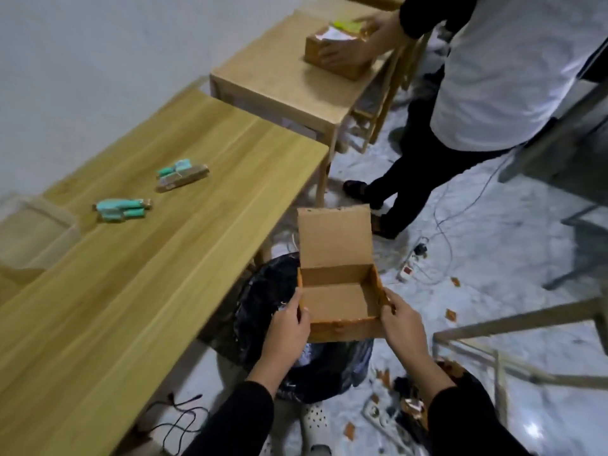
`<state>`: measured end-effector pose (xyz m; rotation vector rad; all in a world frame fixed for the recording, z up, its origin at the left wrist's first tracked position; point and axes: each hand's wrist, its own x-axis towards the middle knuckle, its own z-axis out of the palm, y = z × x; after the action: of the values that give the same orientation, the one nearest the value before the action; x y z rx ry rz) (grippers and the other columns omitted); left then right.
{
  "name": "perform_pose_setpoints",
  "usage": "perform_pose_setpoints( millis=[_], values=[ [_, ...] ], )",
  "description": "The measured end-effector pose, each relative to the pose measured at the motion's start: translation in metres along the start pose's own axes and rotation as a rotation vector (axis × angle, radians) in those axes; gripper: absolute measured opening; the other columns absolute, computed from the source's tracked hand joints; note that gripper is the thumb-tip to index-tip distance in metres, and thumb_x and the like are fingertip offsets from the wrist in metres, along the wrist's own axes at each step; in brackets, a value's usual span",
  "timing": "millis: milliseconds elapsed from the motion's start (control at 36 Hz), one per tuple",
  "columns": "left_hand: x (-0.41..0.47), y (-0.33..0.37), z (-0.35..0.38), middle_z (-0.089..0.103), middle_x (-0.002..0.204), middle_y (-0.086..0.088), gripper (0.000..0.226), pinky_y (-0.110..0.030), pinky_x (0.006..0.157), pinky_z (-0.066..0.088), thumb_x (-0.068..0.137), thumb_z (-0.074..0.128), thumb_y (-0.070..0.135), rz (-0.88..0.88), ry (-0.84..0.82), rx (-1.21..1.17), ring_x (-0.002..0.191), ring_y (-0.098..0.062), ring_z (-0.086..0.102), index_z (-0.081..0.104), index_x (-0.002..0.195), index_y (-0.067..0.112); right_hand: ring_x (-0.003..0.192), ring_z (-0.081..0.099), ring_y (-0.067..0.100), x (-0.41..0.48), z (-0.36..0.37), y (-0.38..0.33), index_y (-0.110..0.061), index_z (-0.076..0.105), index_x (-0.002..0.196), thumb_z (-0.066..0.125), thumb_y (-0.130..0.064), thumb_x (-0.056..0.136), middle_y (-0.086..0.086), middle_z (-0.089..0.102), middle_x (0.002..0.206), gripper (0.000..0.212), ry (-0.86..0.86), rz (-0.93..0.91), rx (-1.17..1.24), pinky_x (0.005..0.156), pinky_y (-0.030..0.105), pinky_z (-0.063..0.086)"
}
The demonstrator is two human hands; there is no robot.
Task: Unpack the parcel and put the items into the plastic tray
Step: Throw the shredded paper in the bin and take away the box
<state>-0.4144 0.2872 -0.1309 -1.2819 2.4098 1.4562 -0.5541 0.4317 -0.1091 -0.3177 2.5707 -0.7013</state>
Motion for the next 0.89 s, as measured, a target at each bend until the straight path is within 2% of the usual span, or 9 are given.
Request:
perform_pose_setpoints(
  millis=[56, 194, 278, 361, 417, 472, 639, 778, 889],
  values=[
    [0.003, -0.019, 0.011, 0.055, 0.071, -0.006, 0.049, -0.025, 0.044, 0.030, 0.098, 0.036, 0.030, -0.054, -0.012, 0.011, 0.050, -0.015, 0.046, 0.023, 0.145, 0.029, 0.076, 0.062, 0.028, 0.001, 0.018, 0.013, -0.027, 0.043, 0.136, 0.037, -0.021, 0.094, 0.003, 0.061, 0.076, 0.043, -0.070, 0.036, -0.005, 0.061, 0.036, 0.053],
    [0.017, -0.062, 0.024, 0.050, 0.067, -0.002, 0.048, -0.027, 0.052, 0.034, 0.099, 0.035, 0.030, -0.190, -0.038, -0.021, 0.057, -0.019, 0.051, 0.024, 0.145, 0.029, 0.066, 0.062, 0.027, 0.013, 0.064, 0.026, -0.022, 0.035, 0.140, 0.036, -0.021, 0.095, 0.010, 0.065, 0.083, 0.045, -0.218, 0.074, 0.010, 0.050, 0.030, 0.045],
    [0.021, -0.079, 0.026, 0.059, 0.111, -0.014, 0.050, -0.029, 0.075, 0.041, 0.099, 0.032, 0.034, -0.251, -0.096, -0.036, 0.093, -0.025, 0.058, 0.018, 0.147, 0.026, 0.068, 0.058, 0.019, 0.017, 0.084, 0.022, -0.019, 0.033, 0.141, 0.039, -0.020, 0.094, 0.010, 0.065, 0.094, 0.047, -0.285, 0.054, 0.004, 0.055, 0.026, 0.045],
    [0.020, -0.089, 0.027, 0.035, 0.148, -0.010, 0.053, -0.032, 0.100, 0.034, 0.099, 0.031, 0.037, -0.267, -0.126, 0.014, 0.132, -0.028, 0.037, 0.017, 0.147, 0.019, 0.106, 0.057, 0.032, 0.018, 0.095, 0.017, -0.012, 0.028, 0.143, 0.042, -0.021, 0.094, 0.020, 0.059, 0.122, 0.051, -0.342, 0.080, -0.017, 0.085, 0.036, 0.047],
    [0.019, -0.091, 0.028, 0.031, 0.149, -0.010, 0.053, -0.031, 0.102, 0.032, 0.099, 0.032, 0.037, -0.265, -0.125, 0.051, 0.134, -0.027, 0.033, 0.020, 0.146, 0.016, 0.112, 0.054, 0.035, 0.017, 0.097, 0.014, -0.009, 0.026, 0.143, 0.043, -0.019, 0.094, 0.025, 0.059, 0.116, 0.053, -0.373, 0.092, -0.031, 0.087, 0.038, 0.046],
    [0.016, -0.090, 0.026, 0.036, 0.146, -0.010, 0.050, -0.024, 0.093, 0.031, 0.098, 0.034, 0.035, -0.237, -0.108, 0.072, 0.130, -0.026, 0.038, 0.027, 0.143, 0.014, 0.111, 0.055, 0.036, 0.015, 0.096, 0.009, -0.011, 0.028, 0.143, 0.044, -0.019, 0.094, 0.023, 0.060, 0.104, 0.052, -0.401, 0.082, -0.054, 0.077, 0.032, 0.042],
    [0.016, -0.069, 0.006, 0.037, 0.145, -0.006, 0.050, -0.024, 0.098, 0.032, 0.097, 0.037, 0.036, -0.086, -0.134, 0.098, 0.127, -0.021, 0.040, 0.033, 0.140, 0.012, 0.094, 0.059, 0.027, 0.008, 0.076, -0.021, -0.011, 0.034, 0.140, 0.046, -0.015, 0.091, 0.020, 0.054, 0.129, 0.050, -0.375, -0.020, -0.079, 0.071, 0.028, 0.043],
    [0.021, -0.029, -0.033, 0.027, 0.152, -0.003, 0.053, -0.027, 0.109, 0.024, 0.097, 0.036, 0.038, 0.091, -0.127, 0.203, 0.138, -0.017, 0.025, 0.027, 0.144, 0.014, 0.123, 0.048, 0.030, 0.003, 0.054, -0.073, -0.007, 0.031, 0.141, 0.049, -0.017, 0.090, 0.016, 0.048, 0.138, 0.055, -0.290, -0.106, -0.084, 0.095, 0.034, 0.044],
    [0.022, 0.006, -0.084, 0.026, 0.152, -0.001, 0.055, -0.028, 0.112, 0.023, 0.096, 0.038, 0.041, 0.213, -0.060, 0.217, 0.139, -0.013, 0.023, 0.026, 0.144, 0.017, 0.119, 0.051, 0.028, 0.002, 0.046, -0.133, -0.009, 0.039, 0.137, 0.051, -0.017, 0.087, 0.015, 0.052, 0.134, 0.051, -0.235, -0.238, -0.053, 0.095, 0.033, 0.044]
  ],
)
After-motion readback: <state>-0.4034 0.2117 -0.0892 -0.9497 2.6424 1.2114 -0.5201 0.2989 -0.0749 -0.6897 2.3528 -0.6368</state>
